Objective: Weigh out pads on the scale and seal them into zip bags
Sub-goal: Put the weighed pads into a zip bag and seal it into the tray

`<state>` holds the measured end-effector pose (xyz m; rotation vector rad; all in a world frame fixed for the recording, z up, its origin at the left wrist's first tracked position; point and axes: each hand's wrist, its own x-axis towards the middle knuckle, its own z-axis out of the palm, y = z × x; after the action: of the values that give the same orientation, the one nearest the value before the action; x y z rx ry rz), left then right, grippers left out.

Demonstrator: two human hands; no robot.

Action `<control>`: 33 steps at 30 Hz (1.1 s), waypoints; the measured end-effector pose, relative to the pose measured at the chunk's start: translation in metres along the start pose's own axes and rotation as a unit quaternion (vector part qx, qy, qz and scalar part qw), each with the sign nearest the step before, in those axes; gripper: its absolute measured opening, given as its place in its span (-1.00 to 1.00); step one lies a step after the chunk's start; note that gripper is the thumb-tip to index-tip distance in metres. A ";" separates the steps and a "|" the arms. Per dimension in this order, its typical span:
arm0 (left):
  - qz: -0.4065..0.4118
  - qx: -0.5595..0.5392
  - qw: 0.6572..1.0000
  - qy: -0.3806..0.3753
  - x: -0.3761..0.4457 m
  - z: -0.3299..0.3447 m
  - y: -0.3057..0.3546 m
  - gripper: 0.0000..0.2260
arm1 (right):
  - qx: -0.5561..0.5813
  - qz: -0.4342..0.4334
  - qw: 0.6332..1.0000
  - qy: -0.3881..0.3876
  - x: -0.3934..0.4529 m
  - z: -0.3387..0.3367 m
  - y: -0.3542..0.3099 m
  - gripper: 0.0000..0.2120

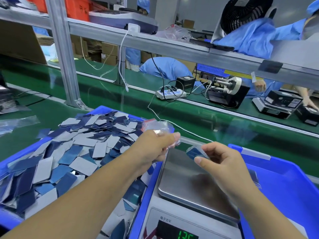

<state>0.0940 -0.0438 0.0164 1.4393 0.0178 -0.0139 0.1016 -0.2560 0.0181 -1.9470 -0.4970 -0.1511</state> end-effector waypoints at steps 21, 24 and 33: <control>-0.034 -0.028 0.999 0.017 0.004 -0.001 -0.004 -0.63 | -0.223 -0.050 0.967 -0.109 -0.004 0.006 0.004 -0.81; -0.027 -0.043 0.999 0.003 0.005 -0.003 -0.006 -0.72 | -0.143 -0.030 0.987 -0.073 -0.004 0.005 0.002 -0.80; -0.018 -0.001 1.000 0.008 0.004 0.002 -0.007 -0.66 | -0.027 -0.016 0.999 -0.035 -0.005 0.004 -0.003 -0.81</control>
<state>0.0975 -0.0466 0.0093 1.4378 0.0563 -0.0319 0.0953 -0.2526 0.0169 -2.0037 -0.5755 -0.1185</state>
